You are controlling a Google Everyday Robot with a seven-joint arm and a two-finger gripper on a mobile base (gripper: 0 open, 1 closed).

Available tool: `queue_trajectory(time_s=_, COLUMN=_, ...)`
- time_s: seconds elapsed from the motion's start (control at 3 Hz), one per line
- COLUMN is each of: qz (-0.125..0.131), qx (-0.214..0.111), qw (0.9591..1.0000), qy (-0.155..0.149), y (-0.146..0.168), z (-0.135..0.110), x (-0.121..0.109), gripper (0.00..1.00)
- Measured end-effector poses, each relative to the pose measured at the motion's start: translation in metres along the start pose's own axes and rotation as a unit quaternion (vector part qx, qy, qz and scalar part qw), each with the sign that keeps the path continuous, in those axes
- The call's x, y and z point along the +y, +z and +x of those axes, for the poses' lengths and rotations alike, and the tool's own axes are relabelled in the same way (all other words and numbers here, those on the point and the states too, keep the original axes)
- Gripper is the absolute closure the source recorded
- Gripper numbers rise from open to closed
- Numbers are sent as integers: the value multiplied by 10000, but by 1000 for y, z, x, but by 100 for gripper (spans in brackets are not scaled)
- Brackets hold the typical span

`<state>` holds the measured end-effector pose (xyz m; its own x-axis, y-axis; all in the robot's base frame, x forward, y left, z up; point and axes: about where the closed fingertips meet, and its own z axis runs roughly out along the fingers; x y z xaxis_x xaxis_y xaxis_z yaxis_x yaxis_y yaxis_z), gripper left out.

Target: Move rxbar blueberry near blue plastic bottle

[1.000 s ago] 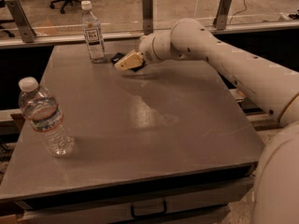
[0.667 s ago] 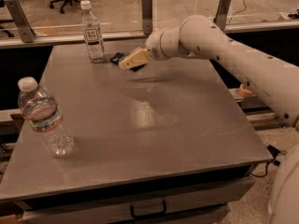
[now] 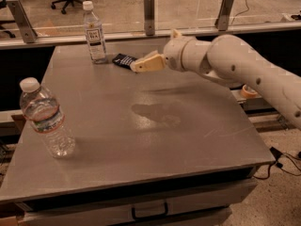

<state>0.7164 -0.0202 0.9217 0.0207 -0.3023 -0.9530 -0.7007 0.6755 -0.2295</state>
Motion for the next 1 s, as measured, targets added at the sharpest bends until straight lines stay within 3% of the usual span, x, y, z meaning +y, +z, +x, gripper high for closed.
queue_trajectory(time_s=0.33, qz=642, qx=-299, qw=9973, qy=-185, y=-37, z=9, x=-10, gripper=0)
queue_trajectory(time_s=0.67, qz=927, qx=-488, qw=9934, qy=-464, y=-62, z=-11, x=-18, gripper=0)
queue_trajectory(time_s=1.0, qz=1091, qx=-452, qw=9903, qy=-731, y=-68, z=-21, x=-42, gripper=0)
